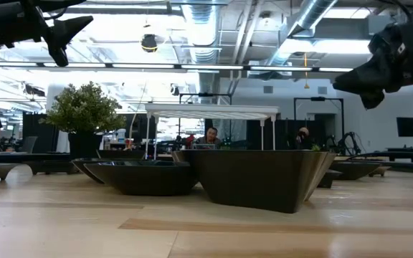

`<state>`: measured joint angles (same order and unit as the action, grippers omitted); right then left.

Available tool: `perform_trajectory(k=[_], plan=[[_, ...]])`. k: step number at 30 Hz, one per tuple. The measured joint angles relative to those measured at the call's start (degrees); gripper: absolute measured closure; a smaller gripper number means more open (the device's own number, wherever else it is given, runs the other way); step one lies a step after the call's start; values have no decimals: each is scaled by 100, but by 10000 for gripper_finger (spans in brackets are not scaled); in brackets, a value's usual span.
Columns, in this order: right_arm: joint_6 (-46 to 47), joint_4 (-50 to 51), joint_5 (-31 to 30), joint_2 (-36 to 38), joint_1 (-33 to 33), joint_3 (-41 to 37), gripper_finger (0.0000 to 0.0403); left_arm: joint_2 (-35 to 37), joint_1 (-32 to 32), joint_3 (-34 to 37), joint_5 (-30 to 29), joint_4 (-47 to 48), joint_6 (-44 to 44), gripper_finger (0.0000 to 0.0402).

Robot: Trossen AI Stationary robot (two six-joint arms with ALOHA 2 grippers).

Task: Pick & Place Mini shaped plates
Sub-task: Put the black distorted square plate on the shelf

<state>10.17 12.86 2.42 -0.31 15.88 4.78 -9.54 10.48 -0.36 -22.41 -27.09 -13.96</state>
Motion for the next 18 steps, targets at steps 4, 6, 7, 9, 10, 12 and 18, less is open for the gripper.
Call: perform_trajectory(k=[4, 6, 7, 9, 10, 12, 18], plan=[[-561, 0, -11, 0, -1, 0, 321, 1, -1, 2, 0, 0, 0, 229], [-576, -2, 10, -1, 7, 0, 321, 0, -2, 0, 0, 0, 0, 229], [-436, -18, 20, 3, 9, 0, 321, 0, -2, 2, -2, 0, 0, 229], [20, -130, 54, -1, -8, -13, 321, 1, -1, 0, -2, -2, 0, 229], [137, -209, 51, -10, -11, -13, 321, 0, -2, 0, 0, -7, 0, 229], [172, -378, -13, -5, -9, -13, 321, -20, 0, 2, 0, -204, 4, 229], [176, -1452, -270, -3, 0, -13, 321, -432, 0, 1, 1006, 25, 498, 229]])
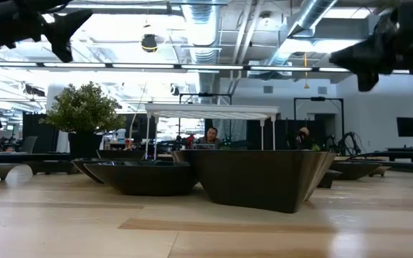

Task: Pick & Place Mini shaped plates
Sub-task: Put the black distorted square plate on the shelf

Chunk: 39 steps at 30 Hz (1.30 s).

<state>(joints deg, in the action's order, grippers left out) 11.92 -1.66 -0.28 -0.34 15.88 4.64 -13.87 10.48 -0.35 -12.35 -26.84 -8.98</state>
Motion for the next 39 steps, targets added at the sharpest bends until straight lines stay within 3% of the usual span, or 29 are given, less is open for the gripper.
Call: perform_trajectory(k=[3, 11, 17, 26, 33, 39], plan=[[-105, -735, -127, 0, 0, 0, 321, -655, 0, -1, 341, 13, 33, 229], [-480, -2958, -142, 0, -2, 11, 321, -2745, -160, -469, 238, 19, 233, 229], [-498, -3716, -173, 7, -2, 13, 321, -3509, -160, -783, 255, -509, 170, 229], [-919, -3603, -1316, -211, 0, 15, 321, -3623, -160, -792, -59, -1541, 172, 229], [-1147, -2298, -1941, -1403, 5, 435, 321, -3624, -160, -792, -298, -1630, 228, 229], [-885, -1352, -1417, -2794, 90, 1173, 321, -3624, -160, -792, -307, -1744, 258, 229]])
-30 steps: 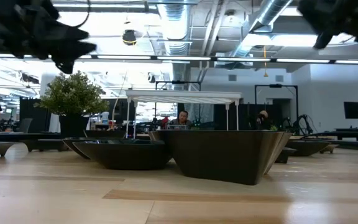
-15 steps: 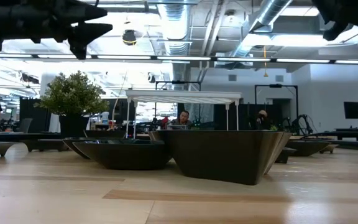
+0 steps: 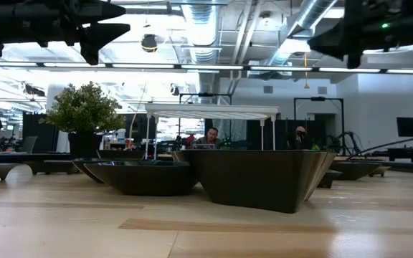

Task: Pick & Place Mini shaped plates
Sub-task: Put the black distorted square plate on the shelf

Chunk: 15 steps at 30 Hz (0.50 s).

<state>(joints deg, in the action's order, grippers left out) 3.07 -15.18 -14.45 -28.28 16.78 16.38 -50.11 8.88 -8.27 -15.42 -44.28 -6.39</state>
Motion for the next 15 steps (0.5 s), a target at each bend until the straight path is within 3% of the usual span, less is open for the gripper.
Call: perform_trajectory(k=[5, 12, 15], plan=[[133, 235, 676, -1090, 62, 324, 321, 0, 0, 1, 0, -6, 12, 229], [-4, 209, 748, -2252, 14, 703, 321, -7, 2, 2, -262, -499, 146, 229], [-4, 297, 1136, -2692, -24, 844, 321, -27, 1, 4, -285, -578, 176, 229]])
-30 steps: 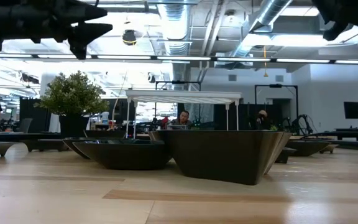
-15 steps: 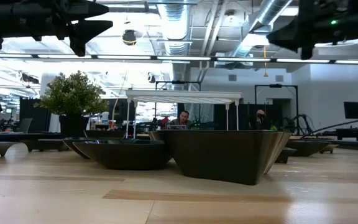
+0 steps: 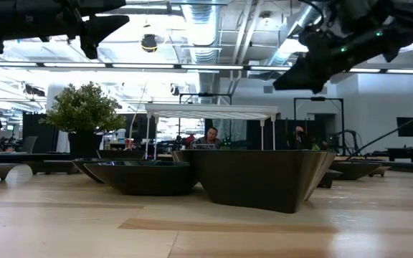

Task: Pick & Place Mini shaped plates
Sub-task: Put the black distorted square plate on the shelf

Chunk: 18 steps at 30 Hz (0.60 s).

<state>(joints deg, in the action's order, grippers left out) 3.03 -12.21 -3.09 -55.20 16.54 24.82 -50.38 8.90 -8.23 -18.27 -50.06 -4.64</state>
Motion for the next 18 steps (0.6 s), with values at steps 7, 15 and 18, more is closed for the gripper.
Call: perform_trajectory(k=[7, 15, 18], plan=[[-172, 69, 544, -818, -42, 293, 321, -448, 0, 0, 194, 4, -13, 229], [-211, 107, 511, -1456, -39, 476, 320, -1579, -74, -73, 321, 132, -10, 229], [-208, 129, 468, -1652, -31, 521, 320, -1803, -208, -241, 351, 263, -70, 229]])
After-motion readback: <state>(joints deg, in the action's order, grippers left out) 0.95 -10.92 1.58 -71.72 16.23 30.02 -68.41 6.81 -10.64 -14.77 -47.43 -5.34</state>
